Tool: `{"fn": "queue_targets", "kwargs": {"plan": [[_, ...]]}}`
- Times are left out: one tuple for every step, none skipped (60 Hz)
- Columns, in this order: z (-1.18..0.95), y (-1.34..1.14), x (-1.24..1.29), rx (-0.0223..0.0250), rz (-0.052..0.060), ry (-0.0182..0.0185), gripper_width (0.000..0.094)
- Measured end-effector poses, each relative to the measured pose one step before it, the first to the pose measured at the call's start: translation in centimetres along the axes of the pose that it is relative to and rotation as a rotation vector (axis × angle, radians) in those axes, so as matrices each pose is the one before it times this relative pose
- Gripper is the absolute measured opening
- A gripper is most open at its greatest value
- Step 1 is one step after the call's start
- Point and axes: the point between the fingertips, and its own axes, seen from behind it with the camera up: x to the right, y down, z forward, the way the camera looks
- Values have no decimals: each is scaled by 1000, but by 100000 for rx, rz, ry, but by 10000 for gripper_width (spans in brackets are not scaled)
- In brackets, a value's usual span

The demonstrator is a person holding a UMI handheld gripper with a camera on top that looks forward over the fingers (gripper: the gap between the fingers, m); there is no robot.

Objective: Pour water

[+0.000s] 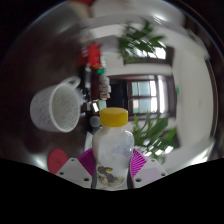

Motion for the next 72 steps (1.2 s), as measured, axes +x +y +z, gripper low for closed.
{"fn": "queue_targets", "kwargs": {"plan": [[-54,322,-106,-559,7466,-2174,409],[-260,323,-14,-489,7353,-2633,410],[-115,269,-91,-415,7394,-2366,410],[-147,207,-27,-249,7366,-2565,410],[-200,157,9,-116,7489,-2352,412],[-170,115,-439,-132,7861,-1257,409],[-104,112,42,416,7355,-2714,409],[578,59,-889,379,7724,-490,419],[58,446,633,524,6825,-4072,430],[-160,318,112,-422,6729,-3417,430],[-96,244,-211,-325,6808,-3015,432],[-24,164,-197,4,6688,-2877,431],[-35,166,-119,211,6486,-2502,432],[59,162,-66,370,6260,-2010,433],[132,208,19,254,5759,-1460,433],[-305,160,-149,-130,5073,-375,434],[18,558,-1362,664,4636,689,433],[680,259,1299,740,3268,-2819,434],[167,187,532,1008,3065,-842,435],[159,131,372,1022,2842,-265,434],[105,194,388,817,2349,-54,435],[107,234,317,623,1705,-173,433],[83,222,217,692,1327,-286,434],[91,211,171,756,1362,-314,435],[-781,-248,-1350,439,1713,923,434],[785,587,556,1008,1622,-1021,433],[74,241,52,551,1546,-897,432],[97,161,-20,518,1446,-1068,432],[59,128,-24,578,1334,-827,432],[96,56,66,787,1162,-454,433],[78,58,31,821,895,-321,433],[-163,-248,-466,407,659,113,433],[138,107,16,540,506,-307,433],[118,-59,-42,539,557,-274,433],[116,78,-40,295,369,-253,434],[106,96,-31,129,188,-191,435],[113,120,25,76,91,-12,433],[136,123,78,145,1,125,432],[135,127,34,112,-150,127,433],[126,158,0,39,-346,-2,430],[111,180,-34,-91,-555,-85,429],[184,140,-125,-229,-793,307,430],[203,273,-11,-305,-701,512,429],[166,291,87,-587,-686,558,431],[168,490,115,-968,-822,556,431],[61,479,28,-895,-868,275,454],[66,-372,17,2260,-311,284,436],[37,92,14,87,-36,339,430],[0,84,-22,-105,238,246,432],[-76,0,71,-299,257,312,431],[17,69,39,-346,524,236,432],[5,-53,38,14,482,208,432],[10,8,12,62,484,179,433],[-7,-1,19,211,448,131,432],[-9,-12,35,287,310,171,432],[-38,65,24,62,195,148,432],[-28,-40,15,160,84,161,431],[-32,35,31,-67,-2,270,437],[-30,-33,42,222,120,313,451],[-14,7,9,268,285,459,459],[-25,-11,60,201,274,451,480],[-5,-64,26,249,189,448,497],[-7,-14,6,56,36,326,515],[-2,-37,-21,119,-28,217,537],[-8,3,-12,-88,8,247,544],[-81,32,54,-178,-170,186,553],[53,16,-46,-354,-133,77,565],[7,104,27,-797,-49,137,573],[-22,234,50,-1353,235,301,585],[-11,348,38,-1682,644,426,607],[-96,319,126,-1611,970,711,635],[-141,308,118,-1445,1020,713,661]]}}
